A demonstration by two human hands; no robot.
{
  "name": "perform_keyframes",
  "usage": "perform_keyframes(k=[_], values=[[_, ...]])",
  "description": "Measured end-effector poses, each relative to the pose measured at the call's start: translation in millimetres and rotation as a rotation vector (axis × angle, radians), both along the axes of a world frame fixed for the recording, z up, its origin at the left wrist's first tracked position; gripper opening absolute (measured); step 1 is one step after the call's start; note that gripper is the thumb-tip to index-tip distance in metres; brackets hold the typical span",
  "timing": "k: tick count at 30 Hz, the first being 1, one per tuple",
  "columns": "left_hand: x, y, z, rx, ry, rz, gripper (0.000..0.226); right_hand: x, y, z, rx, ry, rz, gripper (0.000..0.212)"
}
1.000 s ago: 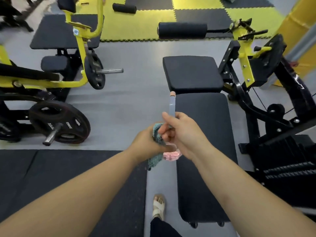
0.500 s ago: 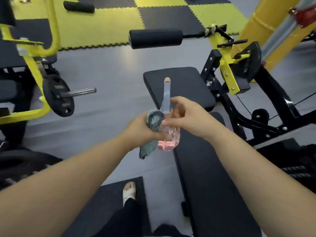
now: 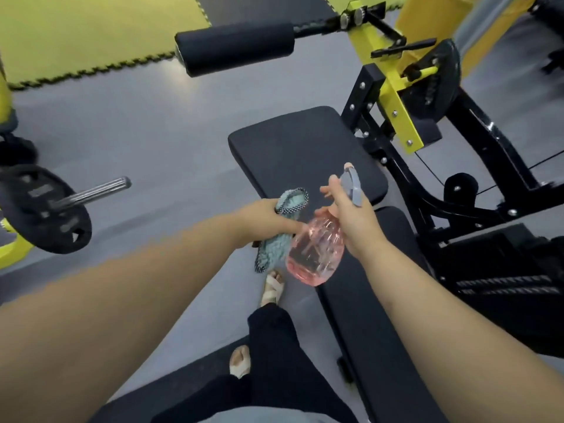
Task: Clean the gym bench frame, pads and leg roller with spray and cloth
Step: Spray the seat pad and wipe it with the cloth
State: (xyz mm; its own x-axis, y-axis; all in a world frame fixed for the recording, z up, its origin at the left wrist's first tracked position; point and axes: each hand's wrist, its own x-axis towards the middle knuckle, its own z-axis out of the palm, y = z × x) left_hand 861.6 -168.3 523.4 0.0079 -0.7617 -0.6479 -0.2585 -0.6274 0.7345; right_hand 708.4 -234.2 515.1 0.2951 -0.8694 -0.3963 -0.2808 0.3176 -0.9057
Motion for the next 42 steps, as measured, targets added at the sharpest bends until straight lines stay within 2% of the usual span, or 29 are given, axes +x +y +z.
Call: perform_keyframes(k=[3, 7, 10, 15, 17, 21, 26, 28, 31, 36, 42], values=[[35.9, -38.1, -31.8, 0.110, -0.046, 0.151, 0.029, 7.2, -47.6, -30.5, 0.108, 0.098, 0.062, 0.019], [73.8, -77.4, -69.8, 0.230, -0.101, 0.350, 0.016, 28.1, -102.8, -61.3, 0.146, 0.361, 0.273, 0.036], [95.2, -98.2, -95.4, 0.271, -0.111, 0.411, 0.015, 47.2, -135.4, -79.0, 0.162, 0.492, 0.376, 0.030], [118.4, -129.7, -133.5, 0.303, -0.111, 0.450, 0.015, 84.2, -175.5, -105.9, 0.271, 0.564, 0.365, 0.019], [125.8, -143.5, -145.8, 0.298, -0.126, 0.427, 0.021, 100.1, -187.1, -112.6, 0.278, 0.553, 0.335, 0.012], [140.5, -171.4, -170.4, 0.304, -0.126, 0.354, 0.014, 132.1, -209.6, -124.7, 0.315, 0.533, 0.230, 0.004], [153.6, -193.1, -196.5, 0.304, -0.108, 0.286, 0.016, 160.9, -233.4, -137.1, 0.353, 0.513, 0.183, 0.011], [158.3, -198.4, -209.0, 0.310, -0.088, 0.293, 0.017, 164.8, -242.5, -145.6, 0.365, 0.505, 0.097, 0.012], [162.4, -203.0, -219.4, 0.308, -0.043, 0.335, 0.013, 157.9, -253.3, -149.8, 0.415, 0.475, -0.048, 0.010], [158.8, -213.0, -226.3, 0.370, 0.007, 0.439, 0.022, 128.7, -270.6, -153.1, 0.388, 0.489, -0.259, 0.004], [149.3, -221.6, -228.9, 0.410, -0.122, 0.318, 0.048, 86.7, -259.6, -153.2, 0.453, 0.533, -0.429, 0.014]])
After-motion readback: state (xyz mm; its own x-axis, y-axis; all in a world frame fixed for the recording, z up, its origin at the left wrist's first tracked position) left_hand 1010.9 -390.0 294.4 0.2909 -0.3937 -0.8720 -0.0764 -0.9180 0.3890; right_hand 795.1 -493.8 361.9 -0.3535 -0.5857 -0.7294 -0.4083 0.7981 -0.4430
